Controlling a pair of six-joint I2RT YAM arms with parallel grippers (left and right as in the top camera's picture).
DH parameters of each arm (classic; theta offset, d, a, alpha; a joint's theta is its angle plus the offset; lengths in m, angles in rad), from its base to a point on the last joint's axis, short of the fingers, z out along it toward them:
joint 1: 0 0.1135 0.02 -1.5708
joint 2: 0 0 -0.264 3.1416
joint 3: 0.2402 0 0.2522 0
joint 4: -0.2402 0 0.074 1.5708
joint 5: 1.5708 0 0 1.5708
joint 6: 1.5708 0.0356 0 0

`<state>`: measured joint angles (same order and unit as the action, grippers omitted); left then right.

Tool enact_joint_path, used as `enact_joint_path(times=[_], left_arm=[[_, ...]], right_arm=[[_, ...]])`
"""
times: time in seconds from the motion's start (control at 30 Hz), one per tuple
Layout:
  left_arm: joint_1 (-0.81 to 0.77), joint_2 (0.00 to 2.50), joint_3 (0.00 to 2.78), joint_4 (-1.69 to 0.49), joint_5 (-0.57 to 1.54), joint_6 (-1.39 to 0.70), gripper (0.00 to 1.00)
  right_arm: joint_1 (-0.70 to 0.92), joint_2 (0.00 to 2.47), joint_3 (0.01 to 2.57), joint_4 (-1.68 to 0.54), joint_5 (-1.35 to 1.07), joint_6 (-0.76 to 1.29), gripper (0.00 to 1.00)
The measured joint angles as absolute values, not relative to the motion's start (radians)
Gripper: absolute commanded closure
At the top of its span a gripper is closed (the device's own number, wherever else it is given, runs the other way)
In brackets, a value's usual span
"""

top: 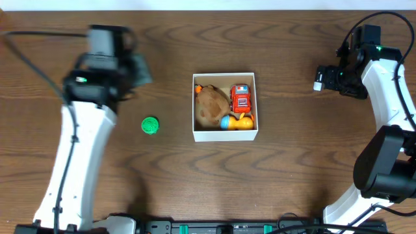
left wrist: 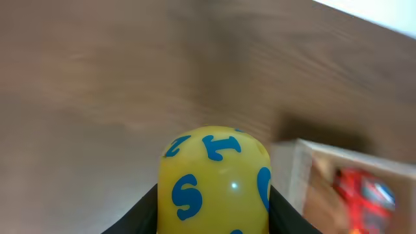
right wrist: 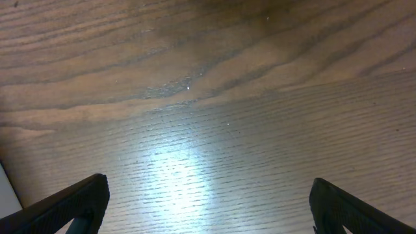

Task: Pack container
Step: 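Carry the yellow ball into the box and release it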

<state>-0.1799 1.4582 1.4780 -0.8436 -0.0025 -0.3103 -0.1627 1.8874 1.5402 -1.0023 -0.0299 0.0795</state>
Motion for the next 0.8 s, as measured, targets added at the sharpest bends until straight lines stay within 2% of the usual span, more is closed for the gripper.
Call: enact_joint_path(times=[0.17, 0.33, 0.4, 0.47, 0.53, 0.6, 0.67, 0.8], left_arm=[[-0.408, 1.523, 1.478, -0.833, -0.002, -0.29, 0.69], [-0.57, 1.633, 1.478, -0.81, 0.0, -0.287, 0.67], [-0.614, 1.676, 1.478, -0.806, 0.0, -0.286, 0.59], [-0.648, 1.716, 1.478, -0.806, 0.0, -0.283, 0.55], [-0.666, 1.745, 1.478, -0.807, 0.001, -0.276, 0.43], [-0.673, 1.763, 1.478, -0.807, 0.0, -0.277, 0.36], [-0.672, 1.765, 1.478, -0.807, -0.001, -0.275, 0.24], [-0.667, 1.764, 1.478, -0.807, 0.0, -0.275, 0.21]], right_arm=[[-0.163, 1.887, 1.54, -1.002, -0.03, 0.08, 0.01], [-0.163, 1.887, 1.54, -1.004, -0.03, 0.08, 0.01], [-0.163, 1.887, 1.54, -1.008, -0.03, 0.08, 0.01], [-0.163, 1.887, 1.54, -1.013, -0.03, 0.08, 0.01], [-0.163, 1.887, 1.54, -1.015, -0.03, 0.08, 0.01], [-0.163, 1.887, 1.54, -1.016, -0.03, 0.08, 0.01], [-0.163, 1.887, 1.54, -1.017, -0.03, 0.08, 0.01], [-0.163, 1.887, 1.54, -1.017, -0.03, 0.08, 0.01]])
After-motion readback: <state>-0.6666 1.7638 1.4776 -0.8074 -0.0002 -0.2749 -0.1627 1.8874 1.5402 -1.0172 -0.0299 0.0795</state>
